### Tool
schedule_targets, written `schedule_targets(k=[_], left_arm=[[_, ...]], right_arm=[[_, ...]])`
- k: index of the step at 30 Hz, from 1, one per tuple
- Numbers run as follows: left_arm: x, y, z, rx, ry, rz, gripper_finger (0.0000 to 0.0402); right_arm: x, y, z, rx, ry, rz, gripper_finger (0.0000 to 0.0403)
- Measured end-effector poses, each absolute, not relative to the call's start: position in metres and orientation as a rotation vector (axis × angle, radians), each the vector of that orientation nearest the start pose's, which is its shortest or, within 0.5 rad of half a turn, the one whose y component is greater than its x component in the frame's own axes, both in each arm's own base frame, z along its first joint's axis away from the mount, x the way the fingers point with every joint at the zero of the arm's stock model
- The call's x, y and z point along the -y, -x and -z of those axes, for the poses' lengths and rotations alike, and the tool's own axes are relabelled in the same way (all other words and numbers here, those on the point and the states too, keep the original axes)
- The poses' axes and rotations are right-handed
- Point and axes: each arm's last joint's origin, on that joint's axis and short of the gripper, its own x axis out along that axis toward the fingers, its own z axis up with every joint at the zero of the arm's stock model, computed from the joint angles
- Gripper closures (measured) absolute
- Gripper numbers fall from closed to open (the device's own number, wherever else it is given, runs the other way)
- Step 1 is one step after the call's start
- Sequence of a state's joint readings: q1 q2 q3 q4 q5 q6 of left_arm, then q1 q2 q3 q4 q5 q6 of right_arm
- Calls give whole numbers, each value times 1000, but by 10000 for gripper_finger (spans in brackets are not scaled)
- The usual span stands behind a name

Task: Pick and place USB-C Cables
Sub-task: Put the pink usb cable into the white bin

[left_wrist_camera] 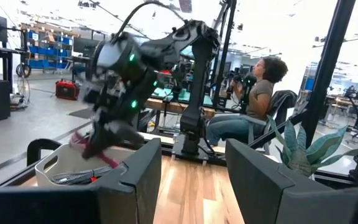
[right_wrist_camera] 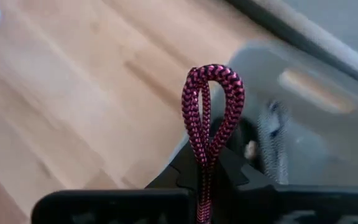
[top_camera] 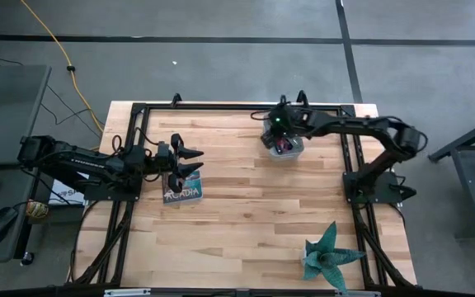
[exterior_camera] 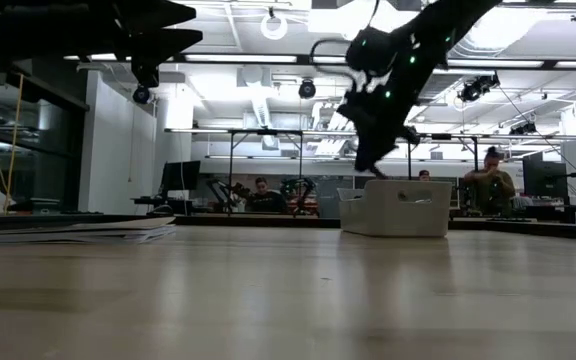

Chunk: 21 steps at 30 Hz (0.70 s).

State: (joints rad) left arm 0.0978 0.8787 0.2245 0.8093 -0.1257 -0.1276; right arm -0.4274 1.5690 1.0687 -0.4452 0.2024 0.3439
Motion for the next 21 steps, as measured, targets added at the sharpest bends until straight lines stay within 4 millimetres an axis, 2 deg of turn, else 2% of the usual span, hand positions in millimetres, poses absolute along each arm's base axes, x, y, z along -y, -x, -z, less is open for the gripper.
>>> schedule_targets(k=[5, 21], left_arm=[[-21, -177, -220, 170, 129, -213, 243], [-21, -177, -220, 174, 147, -211, 243]], right_arm=[[145, -295, -198, -940, -449, 725, 400], [157, -297, -152, -1076, -533, 827, 395]])
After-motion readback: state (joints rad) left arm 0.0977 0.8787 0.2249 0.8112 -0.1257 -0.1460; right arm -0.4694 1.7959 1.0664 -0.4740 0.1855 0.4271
